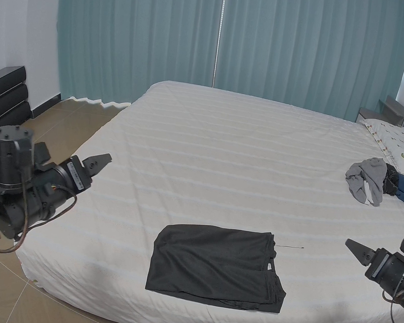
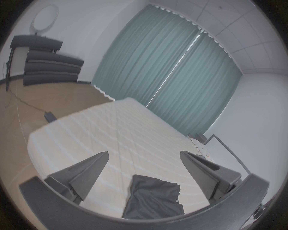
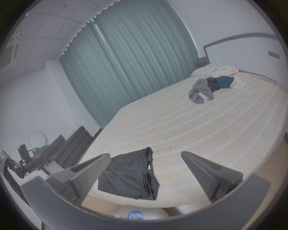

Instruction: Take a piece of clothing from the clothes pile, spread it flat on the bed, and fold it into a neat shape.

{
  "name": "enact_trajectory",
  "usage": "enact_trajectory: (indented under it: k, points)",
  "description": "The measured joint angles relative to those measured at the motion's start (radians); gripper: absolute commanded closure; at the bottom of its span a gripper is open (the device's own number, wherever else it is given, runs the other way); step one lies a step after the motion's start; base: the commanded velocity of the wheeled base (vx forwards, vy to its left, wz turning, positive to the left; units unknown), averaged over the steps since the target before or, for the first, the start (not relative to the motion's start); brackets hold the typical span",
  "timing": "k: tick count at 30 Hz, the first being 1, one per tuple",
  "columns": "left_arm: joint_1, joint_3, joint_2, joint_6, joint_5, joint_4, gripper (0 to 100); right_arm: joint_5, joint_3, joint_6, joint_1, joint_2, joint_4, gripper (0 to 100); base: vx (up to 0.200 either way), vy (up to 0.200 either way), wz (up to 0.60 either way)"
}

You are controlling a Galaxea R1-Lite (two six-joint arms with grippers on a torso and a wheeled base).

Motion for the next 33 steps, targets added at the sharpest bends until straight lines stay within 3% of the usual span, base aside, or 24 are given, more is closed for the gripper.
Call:
enact_trajectory:
  k: [10, 18, 26, 33]
  points:
    - [0.010, 0.078, -0.442, 0.245, 0.144, 0.203, 0, -0.006, -0.046, -0.121, -0.033, -0.499, 0.501, 0, 0.000, 0.000, 0.00]
    - [0.064, 0.102, -0.817, 0.452, 0.222, 0.413, 0, -0.009, -0.087, -0.236, -0.090, -0.788, 0.754, 0, 0.000, 0.000, 0.00]
    - [0.214, 0.112, -1.193, 0.635, 0.280, 0.620, 0, 0.010, -0.138, -0.389, -0.170, -1.053, 0.987, 0, 0.000, 0.000, 0.00]
    - [0.384, 0.119, -1.341, 0.696, 0.280, 0.690, 0, 0.051, -0.163, -0.432, -0.202, -1.152, 0.999, 0, 0.000, 0.000, 0.00]
